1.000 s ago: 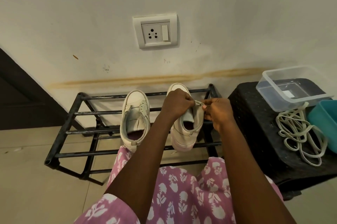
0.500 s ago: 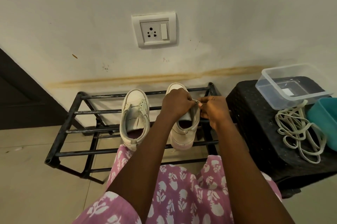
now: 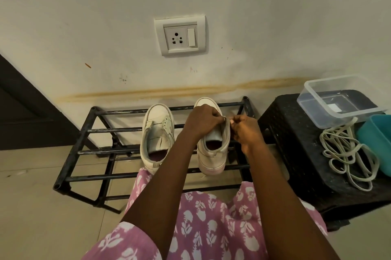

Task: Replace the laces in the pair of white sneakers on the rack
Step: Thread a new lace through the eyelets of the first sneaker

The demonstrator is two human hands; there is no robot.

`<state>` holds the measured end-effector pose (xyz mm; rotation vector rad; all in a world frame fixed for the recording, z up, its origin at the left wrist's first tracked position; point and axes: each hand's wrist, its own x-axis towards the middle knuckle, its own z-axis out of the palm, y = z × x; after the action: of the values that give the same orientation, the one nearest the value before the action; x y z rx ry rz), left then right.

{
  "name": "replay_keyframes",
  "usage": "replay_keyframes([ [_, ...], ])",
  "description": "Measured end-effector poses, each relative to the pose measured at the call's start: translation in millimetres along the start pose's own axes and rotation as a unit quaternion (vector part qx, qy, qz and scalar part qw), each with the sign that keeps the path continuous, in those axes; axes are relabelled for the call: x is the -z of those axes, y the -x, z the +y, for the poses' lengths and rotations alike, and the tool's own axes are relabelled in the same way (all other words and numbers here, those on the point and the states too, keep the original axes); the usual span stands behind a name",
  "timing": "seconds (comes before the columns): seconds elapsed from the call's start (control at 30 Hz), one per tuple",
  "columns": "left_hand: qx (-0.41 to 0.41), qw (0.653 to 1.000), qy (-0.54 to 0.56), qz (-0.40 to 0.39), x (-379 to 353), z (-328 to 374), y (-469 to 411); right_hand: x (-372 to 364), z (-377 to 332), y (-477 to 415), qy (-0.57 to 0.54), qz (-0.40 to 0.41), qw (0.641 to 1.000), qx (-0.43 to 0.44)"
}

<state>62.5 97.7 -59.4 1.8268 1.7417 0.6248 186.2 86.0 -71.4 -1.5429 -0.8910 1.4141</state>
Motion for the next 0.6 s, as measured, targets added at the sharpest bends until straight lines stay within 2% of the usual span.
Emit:
replay_keyframes([
  [0.07, -0.002, 1.0, 0.008, -0.001, 0, -1, 1, -4, 0, -1, 0.045, 0.013, 0.999, 0.003],
  [0.13, -0.005, 1.0, 0.008, -0.007, 2, -3, 1, -5, 1, -3, 0.039, 0.026, 0.999, -0.006],
  [0.33, -0.018, 1.0, 0.022, 0.005, 17, -11, -3, 4, -3, -1, -0.175, 0.061, 0.981, -0.051],
  [0.6, 0.014, 0.998, 0.058, 0.033, 31, -31, -3, 38, -23, -2, -0.411, 0.137, 0.901, 0.036],
])
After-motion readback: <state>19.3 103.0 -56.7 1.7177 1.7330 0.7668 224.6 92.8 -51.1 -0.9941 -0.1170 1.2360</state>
